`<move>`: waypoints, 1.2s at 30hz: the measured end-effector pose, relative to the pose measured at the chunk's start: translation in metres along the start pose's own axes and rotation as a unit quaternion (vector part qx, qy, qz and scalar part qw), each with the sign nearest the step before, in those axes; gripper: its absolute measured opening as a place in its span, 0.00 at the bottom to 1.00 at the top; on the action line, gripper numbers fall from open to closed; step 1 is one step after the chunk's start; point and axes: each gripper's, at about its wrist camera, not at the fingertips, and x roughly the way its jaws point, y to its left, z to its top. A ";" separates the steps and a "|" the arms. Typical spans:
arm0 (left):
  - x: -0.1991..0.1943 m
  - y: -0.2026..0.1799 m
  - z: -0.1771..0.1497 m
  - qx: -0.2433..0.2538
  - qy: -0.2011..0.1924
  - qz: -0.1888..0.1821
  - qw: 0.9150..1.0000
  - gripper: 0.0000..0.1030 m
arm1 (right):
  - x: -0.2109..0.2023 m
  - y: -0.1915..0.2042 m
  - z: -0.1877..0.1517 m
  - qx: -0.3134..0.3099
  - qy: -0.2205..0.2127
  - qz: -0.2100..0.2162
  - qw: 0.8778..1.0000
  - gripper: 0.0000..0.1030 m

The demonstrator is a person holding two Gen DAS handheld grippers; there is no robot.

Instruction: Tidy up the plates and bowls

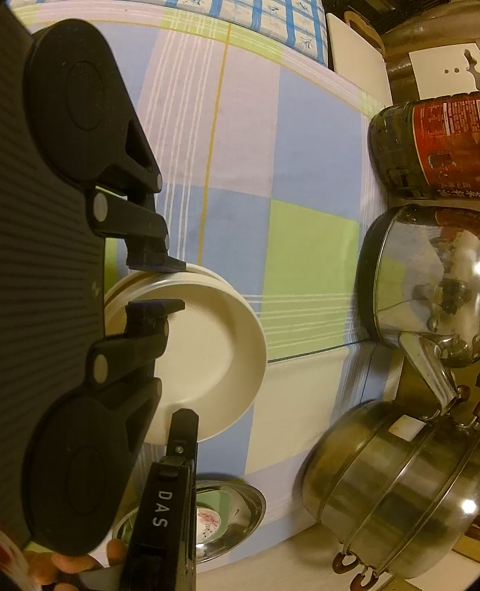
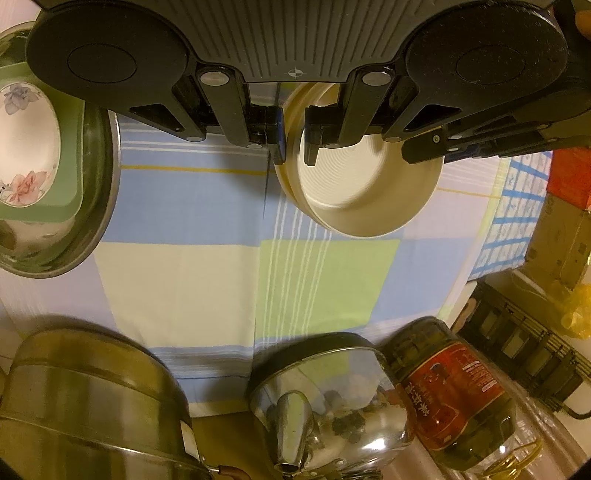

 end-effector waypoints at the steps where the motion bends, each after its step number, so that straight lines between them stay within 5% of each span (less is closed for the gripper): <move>1: 0.000 -0.001 0.000 0.001 0.000 0.002 1.000 0.14 | -0.001 0.000 0.000 -0.002 -0.003 0.000 1.000 0.10; 4: -0.003 -0.001 -0.001 -0.001 -0.003 0.002 1.000 0.17 | -0.008 0.002 -0.003 -0.014 -0.020 -0.007 1.000 0.22; 6: -0.008 -0.001 -0.002 -0.003 -0.007 0.000 1.000 0.19 | -0.015 0.001 -0.004 -0.014 -0.031 -0.005 0.999 0.49; 7: -0.012 -0.001 -0.002 -0.004 -0.010 0.000 1.000 0.19 | -0.019 -0.001 -0.004 -0.012 -0.035 -0.002 0.999 0.52; 20: -0.104 -0.007 -0.042 0.000 -0.068 -0.001 0.998 0.20 | -0.106 -0.017 -0.042 0.003 -0.092 0.039 0.995 0.53; 36: -0.185 -0.042 -0.171 -0.024 -0.072 0.022 0.997 0.23 | -0.189 -0.033 -0.156 -0.017 -0.095 0.063 0.993 0.54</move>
